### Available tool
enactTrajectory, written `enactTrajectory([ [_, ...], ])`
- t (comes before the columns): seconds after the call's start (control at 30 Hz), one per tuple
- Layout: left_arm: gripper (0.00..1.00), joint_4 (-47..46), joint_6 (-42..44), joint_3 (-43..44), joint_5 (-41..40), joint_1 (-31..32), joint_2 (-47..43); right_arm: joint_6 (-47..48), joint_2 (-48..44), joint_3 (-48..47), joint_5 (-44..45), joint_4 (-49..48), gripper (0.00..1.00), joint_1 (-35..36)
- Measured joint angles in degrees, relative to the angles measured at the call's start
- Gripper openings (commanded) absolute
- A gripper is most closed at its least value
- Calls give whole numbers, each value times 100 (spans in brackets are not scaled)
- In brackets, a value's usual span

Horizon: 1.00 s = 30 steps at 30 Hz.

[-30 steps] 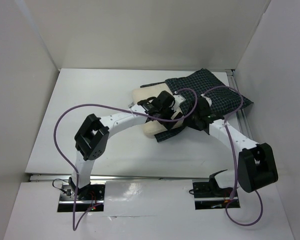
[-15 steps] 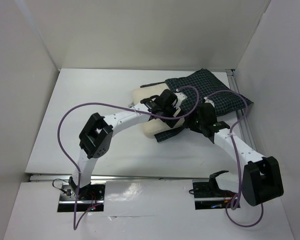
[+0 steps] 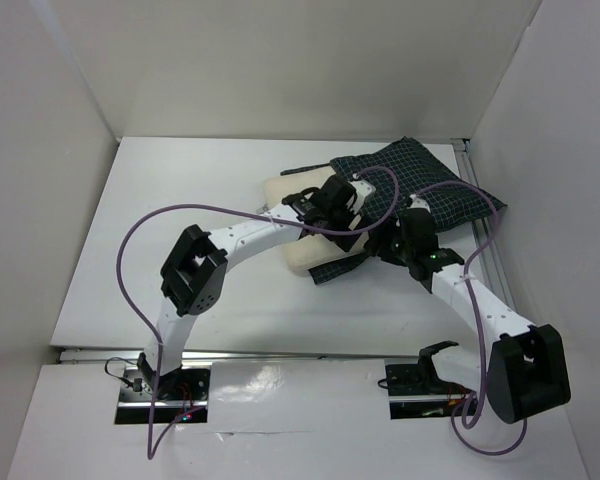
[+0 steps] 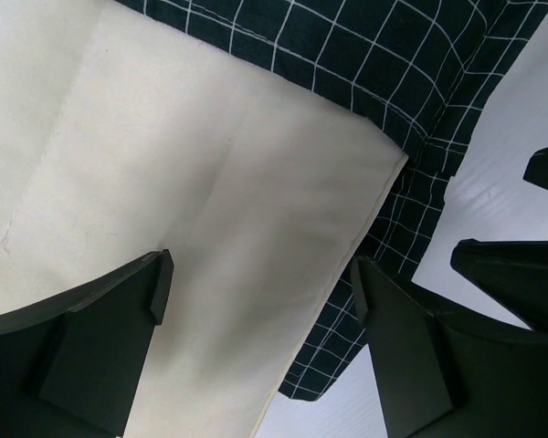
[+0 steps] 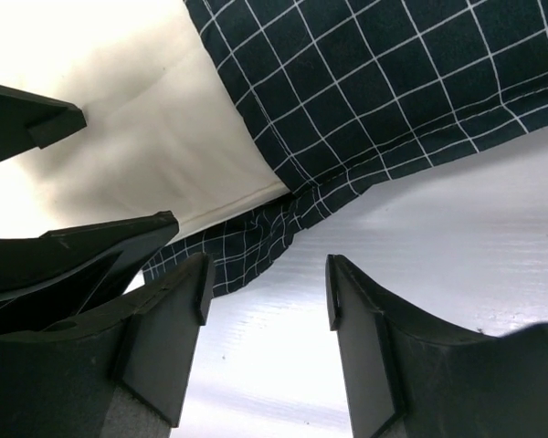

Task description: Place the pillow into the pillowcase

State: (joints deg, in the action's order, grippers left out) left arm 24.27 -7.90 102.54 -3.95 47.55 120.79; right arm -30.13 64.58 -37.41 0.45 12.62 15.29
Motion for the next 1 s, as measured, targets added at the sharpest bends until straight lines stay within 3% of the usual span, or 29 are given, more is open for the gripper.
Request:
enactTrajectory([
  [0.2,95,31,-2,74,24,-2,81,48,39,2,-160,-125,67,-94],
  [0.33,95,168,-4,614,46,-2,452,109,101,2,-273,-138,68,-210],
  [0.53,93,240,-2,824,83,-2,568,144,61,-2,-323,-9,76,-363],
  [0.83,76,254,22,802,63,-4,568,146,-319,-9,-144,247,77,-557],
  [0.93,77,243,24,769,24,-4,568,138,-280,-9,-149,341,77,-557],
  [1.0,90,214,37,737,-4,-4,568,127,-236,-9,-149,348,77,-557],
])
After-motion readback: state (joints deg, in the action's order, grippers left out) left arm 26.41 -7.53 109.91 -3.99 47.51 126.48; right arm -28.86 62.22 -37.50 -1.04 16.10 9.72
